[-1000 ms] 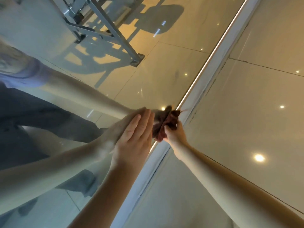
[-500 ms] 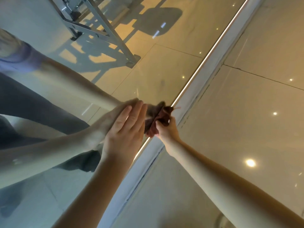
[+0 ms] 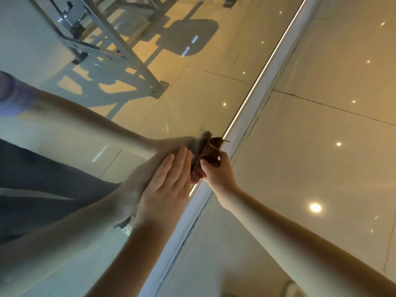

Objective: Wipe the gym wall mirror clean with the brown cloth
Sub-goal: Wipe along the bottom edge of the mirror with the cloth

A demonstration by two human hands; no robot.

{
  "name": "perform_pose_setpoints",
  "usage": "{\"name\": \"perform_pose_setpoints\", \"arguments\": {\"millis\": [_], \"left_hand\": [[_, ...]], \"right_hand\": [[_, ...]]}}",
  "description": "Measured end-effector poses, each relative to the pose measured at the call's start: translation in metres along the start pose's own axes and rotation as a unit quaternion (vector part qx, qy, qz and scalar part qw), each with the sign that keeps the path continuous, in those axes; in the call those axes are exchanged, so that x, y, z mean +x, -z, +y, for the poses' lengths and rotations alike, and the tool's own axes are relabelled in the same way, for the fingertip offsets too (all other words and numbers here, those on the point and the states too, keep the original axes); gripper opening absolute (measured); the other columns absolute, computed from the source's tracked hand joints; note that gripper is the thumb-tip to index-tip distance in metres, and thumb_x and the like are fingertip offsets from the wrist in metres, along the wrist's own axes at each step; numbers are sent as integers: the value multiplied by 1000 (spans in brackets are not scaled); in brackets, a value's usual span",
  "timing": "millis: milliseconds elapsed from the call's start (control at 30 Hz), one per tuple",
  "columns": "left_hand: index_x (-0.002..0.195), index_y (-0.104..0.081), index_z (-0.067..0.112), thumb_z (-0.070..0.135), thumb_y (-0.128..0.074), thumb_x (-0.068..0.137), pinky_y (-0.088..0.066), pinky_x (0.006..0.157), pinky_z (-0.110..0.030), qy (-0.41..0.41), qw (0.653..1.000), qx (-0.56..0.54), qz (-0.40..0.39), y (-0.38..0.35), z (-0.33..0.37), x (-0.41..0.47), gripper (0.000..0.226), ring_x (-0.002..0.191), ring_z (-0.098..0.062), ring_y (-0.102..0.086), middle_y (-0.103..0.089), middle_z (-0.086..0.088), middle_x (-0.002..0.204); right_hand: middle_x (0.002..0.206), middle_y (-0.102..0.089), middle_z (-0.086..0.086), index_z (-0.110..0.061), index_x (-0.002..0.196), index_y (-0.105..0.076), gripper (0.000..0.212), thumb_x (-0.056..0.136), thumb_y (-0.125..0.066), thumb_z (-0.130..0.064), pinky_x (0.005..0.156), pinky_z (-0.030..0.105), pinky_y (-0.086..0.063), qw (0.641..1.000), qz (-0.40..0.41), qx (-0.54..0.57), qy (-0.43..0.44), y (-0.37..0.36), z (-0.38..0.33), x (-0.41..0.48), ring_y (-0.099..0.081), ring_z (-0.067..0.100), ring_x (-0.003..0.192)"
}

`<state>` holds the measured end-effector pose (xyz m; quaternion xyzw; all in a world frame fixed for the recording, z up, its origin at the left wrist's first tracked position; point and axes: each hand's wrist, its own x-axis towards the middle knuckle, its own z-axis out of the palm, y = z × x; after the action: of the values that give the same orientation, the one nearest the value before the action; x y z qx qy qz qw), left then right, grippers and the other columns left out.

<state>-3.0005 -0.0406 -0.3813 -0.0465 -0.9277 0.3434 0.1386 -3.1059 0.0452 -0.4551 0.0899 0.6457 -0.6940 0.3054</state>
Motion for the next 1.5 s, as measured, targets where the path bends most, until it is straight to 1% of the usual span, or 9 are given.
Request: {"name": "perform_pose_setpoints", "arguments": {"millis": [100,300,467,633,833,1000,1133,1333,1500], "left_hand": [[138,-41,-4,7,-2,105,-17,121,-38,-18,999,-28,20,-6,1,0,52,139,-28,-35,-57,-16,141],[124,-66,-2,10,-7,105,-22,119,-39,-39,999,-14,2,-8,-5,10,63,139,-31,-34,-57,-19,141],[130,-63,4,9,-5,103,-15,121,-40,-53,998,7,22,-17,3,26,64,141,-30,-31,-54,-15,145],[136,-41,-4,9,-7,103,-16,121,-40,-45,998,12,34,-26,9,41,49,139,-27,-37,-56,-13,143],[134,-56,-3,7,-7,105,-20,119,-36,-42,999,18,-4,-31,14,49,58,142,-28,-36,-50,-17,148],[139,-46,-3,9,-23,98,-19,119,-35,-34,999,-16,4,-35,23,66,49,140,-26,-43,-51,-16,147],[142,-25,-8,10,-22,98,-21,118,-36,-25,999,-41,-3,-37,26,81,48,137,-28,-49,-53,-18,144],[135,-57,-6,9,-4,103,-7,124,-42,-57,996,29,-55,-44,28,91,63,146,-32,-29,-40,-21,154],[138,-45,-8,14,-26,99,-10,123,-40,-23,1000,-7,-16,-53,37,118,49,142,-30,-34,-52,-19,146]], "right_hand": [[114,-64,5,-21,123,-50,36,92,-64,-9,97,46,-53,999,-21,23,-8,0,-4,-8,-64,23,108],[118,-62,-1,-15,133,-50,38,96,-61,-18,94,25,-50,992,43,5,121,11,-38,19,-59,12,109],[111,-65,5,-12,130,-51,33,98,-53,-16,92,41,-54,998,64,-7,1,8,8,43,-64,26,105],[109,-65,4,-17,123,-51,29,95,-57,-11,96,48,-52,998,15,15,-60,7,16,34,-64,25,105],[120,-63,3,-18,131,-52,36,96,-58,-15,99,38,-51,998,53,12,42,31,-32,74,-60,19,111],[112,-65,4,-18,126,-51,30,96,-54,-18,96,49,-52,999,20,-14,-35,28,-4,73,-64,22,104],[114,-62,2,-20,126,-49,33,95,-57,-10,99,45,-51,997,-9,28,-74,34,-12,76,-62,22,108],[119,-62,0,-17,132,-50,36,97,-56,-14,84,20,-49,998,36,-23,54,59,-57,126,-59,13,106],[113,-63,3,-14,131,-48,34,97,-53,-14,94,38,-52,998,15,-52,-31,53,-30,115,-61,17,103]]}}
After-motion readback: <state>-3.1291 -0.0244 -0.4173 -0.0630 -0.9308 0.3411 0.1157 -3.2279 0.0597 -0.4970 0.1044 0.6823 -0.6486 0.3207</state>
